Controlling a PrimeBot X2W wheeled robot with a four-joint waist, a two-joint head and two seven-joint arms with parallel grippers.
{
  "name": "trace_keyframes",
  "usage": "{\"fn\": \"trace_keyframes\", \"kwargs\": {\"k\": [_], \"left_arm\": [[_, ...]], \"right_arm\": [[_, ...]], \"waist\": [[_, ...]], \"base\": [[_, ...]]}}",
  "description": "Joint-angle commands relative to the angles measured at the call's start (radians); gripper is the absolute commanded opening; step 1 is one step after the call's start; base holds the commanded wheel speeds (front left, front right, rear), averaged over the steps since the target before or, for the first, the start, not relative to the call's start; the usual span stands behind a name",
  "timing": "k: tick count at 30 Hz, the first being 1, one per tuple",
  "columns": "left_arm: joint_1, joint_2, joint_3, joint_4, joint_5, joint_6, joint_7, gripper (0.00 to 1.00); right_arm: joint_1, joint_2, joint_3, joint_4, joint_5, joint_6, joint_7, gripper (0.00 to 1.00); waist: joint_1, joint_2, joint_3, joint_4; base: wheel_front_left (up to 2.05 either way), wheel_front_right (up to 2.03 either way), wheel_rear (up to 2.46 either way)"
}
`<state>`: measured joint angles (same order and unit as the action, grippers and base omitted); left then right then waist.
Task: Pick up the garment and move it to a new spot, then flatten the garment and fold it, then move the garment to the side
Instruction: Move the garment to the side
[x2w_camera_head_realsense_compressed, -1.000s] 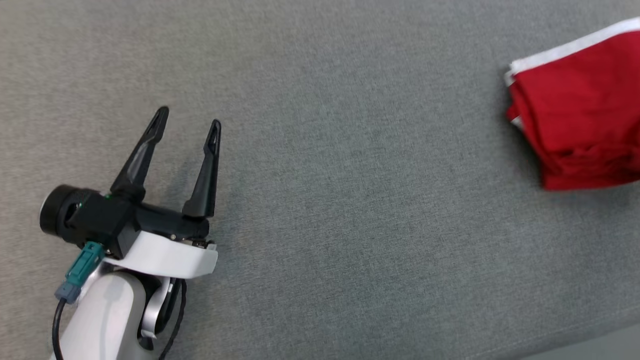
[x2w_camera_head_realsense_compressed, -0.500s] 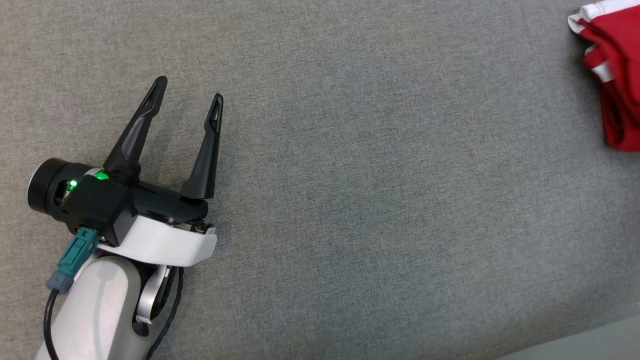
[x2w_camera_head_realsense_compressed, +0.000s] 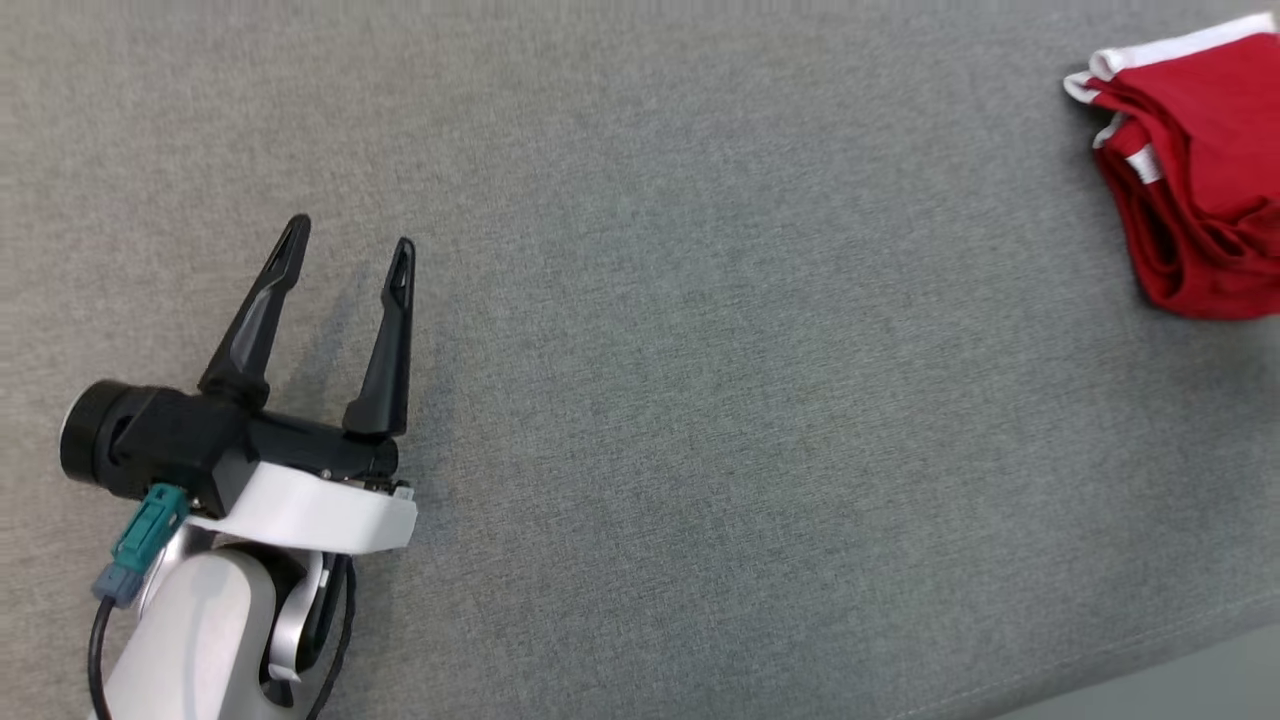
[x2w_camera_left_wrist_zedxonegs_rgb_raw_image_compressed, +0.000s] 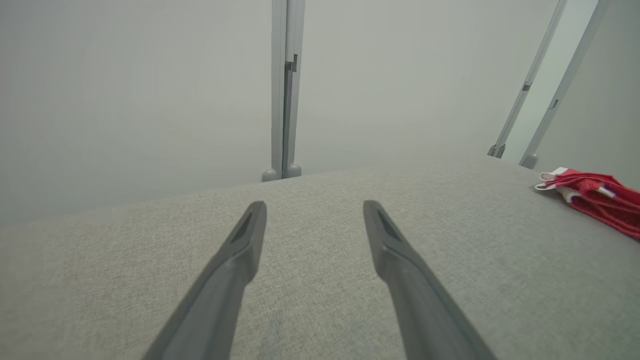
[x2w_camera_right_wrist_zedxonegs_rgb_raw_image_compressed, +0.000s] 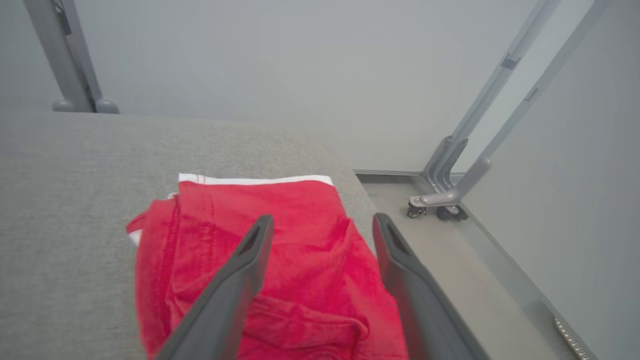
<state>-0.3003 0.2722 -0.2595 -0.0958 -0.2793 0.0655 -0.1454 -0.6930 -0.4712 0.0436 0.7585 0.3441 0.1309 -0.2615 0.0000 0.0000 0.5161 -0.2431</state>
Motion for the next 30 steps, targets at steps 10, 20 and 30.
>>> {"fn": "trace_keyframes", "kwargs": {"k": [10, 20, 30], "left_arm": [[0.100, -0.024, 0.020, 0.056, -0.052, 0.032, -0.042, 1.00], [0.181, -0.046, 0.033, 0.126, -0.092, 0.048, -0.074, 1.00], [0.294, -0.027, 0.052, 0.146, -0.114, 0.067, -0.071, 1.00]], "right_arm": [[0.267, 0.214, -0.052, -0.325, -0.111, 0.000, -0.004, 1.00], [0.422, 0.305, -0.030, -0.456, -0.148, 0.000, 0.027, 1.00], [0.581, 0.360, -0.063, -0.566, -0.169, 0.000, 0.095, 1.00]], "waist": [[0.0000, 0.0000, -0.188, 0.058], [0.0000, 0.0000, -0.321, 0.182], [0.0000, 0.0000, -0.438, 0.263]], "base": [[0.00, 0.00, 0.00], [0.00, 0.00, 0.00], [0.00, 0.00, 0.00]]}}
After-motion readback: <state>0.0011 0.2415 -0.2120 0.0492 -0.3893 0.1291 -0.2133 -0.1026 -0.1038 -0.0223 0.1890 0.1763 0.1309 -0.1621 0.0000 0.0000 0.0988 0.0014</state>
